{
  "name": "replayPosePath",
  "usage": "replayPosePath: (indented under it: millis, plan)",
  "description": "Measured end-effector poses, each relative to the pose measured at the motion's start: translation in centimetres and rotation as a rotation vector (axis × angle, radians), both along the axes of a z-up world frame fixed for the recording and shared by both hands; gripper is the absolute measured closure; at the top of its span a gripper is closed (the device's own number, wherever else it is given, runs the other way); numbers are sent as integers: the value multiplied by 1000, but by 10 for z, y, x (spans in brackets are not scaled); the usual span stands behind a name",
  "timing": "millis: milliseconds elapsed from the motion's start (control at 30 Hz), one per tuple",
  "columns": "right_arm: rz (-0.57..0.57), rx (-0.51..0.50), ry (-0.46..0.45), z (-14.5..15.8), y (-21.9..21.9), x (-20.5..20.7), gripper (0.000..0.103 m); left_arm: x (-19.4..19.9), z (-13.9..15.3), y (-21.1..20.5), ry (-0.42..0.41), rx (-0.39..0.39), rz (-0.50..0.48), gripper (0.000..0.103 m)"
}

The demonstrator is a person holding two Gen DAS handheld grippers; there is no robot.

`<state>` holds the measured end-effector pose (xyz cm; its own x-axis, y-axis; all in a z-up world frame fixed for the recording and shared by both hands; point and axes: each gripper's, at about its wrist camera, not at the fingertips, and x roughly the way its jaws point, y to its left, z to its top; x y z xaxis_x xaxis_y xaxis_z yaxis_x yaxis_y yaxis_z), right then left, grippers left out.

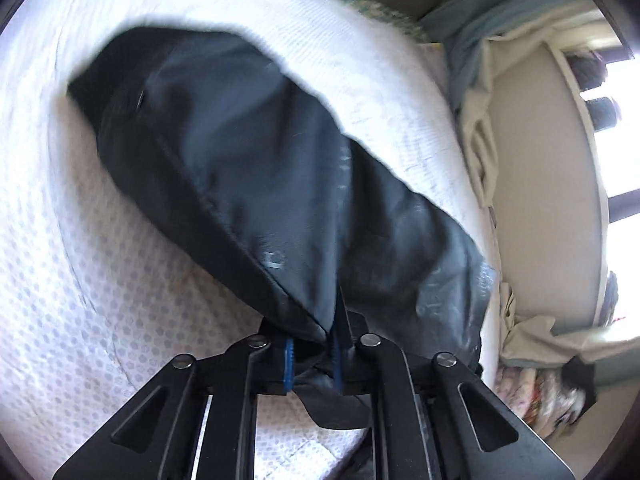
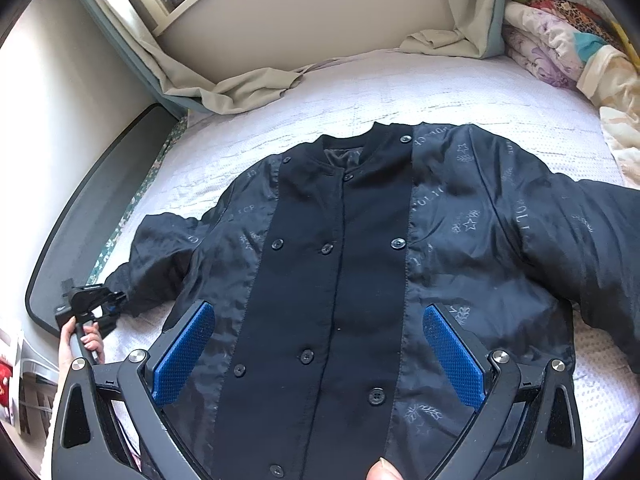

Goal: Fold large clothes
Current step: 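Fold the held sleeve across the jacket front, then open the left tool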

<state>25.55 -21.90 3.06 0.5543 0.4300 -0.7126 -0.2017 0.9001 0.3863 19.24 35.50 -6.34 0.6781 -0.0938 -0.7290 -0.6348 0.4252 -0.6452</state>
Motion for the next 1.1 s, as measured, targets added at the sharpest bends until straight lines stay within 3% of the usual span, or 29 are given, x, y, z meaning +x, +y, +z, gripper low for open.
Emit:
replayPosePath:
  millis: [167,367,567,700,967,1033,1100]
  plan:
    - [-26,6,-4,3,-7,0,0,7,53,-36,-71,189,-101,91]
    - [-21,-4,-1,4,-5,0,0,22,123,-122,-174,399,-282,91]
    - [-11,-14,11,1,-1,0,0,54,148,-234,-215,531,-505,91]
    - [-26,-16,14,1,-6,0,0,68,134,-318,-181,691,-673,90]
    - [-22,-32,25,2,-8,1,0,86,48,-388,-6,686,-902,88]
    - [-22,-42,26,1,-8,2,0,84,36,-392,15,680,-938,77]
    - [-25,-55,30,-1,-8,3,0,83,29,-395,27,666,-982,56]
